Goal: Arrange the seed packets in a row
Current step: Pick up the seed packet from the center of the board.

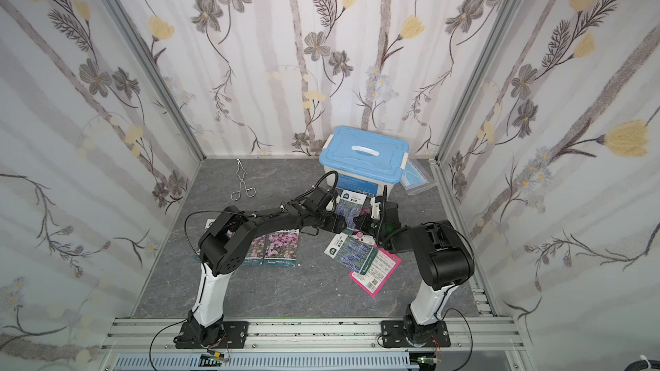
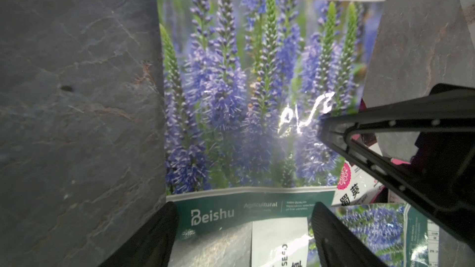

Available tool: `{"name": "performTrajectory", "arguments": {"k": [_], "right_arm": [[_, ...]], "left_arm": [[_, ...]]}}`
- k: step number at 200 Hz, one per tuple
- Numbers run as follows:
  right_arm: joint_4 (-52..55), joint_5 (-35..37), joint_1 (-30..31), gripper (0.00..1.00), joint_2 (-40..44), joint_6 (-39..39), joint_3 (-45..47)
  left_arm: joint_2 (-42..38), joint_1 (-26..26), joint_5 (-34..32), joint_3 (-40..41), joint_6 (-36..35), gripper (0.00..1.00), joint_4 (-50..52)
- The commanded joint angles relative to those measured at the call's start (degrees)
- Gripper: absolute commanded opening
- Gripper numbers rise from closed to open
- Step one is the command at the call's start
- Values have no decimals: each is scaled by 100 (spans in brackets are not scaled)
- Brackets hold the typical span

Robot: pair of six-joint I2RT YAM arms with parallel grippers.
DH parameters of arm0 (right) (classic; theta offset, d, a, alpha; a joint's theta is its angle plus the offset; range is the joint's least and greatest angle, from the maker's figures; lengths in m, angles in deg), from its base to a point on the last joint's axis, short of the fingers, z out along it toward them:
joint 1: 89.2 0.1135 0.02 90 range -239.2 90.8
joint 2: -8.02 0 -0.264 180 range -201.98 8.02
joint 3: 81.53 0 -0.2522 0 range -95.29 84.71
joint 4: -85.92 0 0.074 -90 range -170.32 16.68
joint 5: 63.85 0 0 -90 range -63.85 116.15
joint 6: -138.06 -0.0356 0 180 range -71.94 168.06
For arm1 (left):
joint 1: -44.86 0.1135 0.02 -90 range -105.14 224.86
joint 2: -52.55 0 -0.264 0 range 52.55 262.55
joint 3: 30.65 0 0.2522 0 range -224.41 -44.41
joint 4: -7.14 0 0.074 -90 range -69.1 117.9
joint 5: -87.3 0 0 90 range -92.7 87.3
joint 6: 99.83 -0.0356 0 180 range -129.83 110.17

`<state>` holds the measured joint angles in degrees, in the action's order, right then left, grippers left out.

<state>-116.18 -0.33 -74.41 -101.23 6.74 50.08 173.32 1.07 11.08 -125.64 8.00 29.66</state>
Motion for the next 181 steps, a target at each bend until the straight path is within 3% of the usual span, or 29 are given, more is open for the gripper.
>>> {"name": "performTrajectory", "arguments": {"k": [1,75,133,181], "right_arm": [[-332,83,32,0,58,-49,-26],[872,115,41,0,1650,695,440],[2056,-720,40,0,3407,1252,687],[2551,-1532,42,0,4111,1434,699]], "left_arm": [[-167,-15,37,105,-24,85,205],[-1389,191,102,589,-230,92,329],[-1969,527,1227,1199,-410,92,-322],[-2175,574,1974,1510,-118,91,-1284]]}}
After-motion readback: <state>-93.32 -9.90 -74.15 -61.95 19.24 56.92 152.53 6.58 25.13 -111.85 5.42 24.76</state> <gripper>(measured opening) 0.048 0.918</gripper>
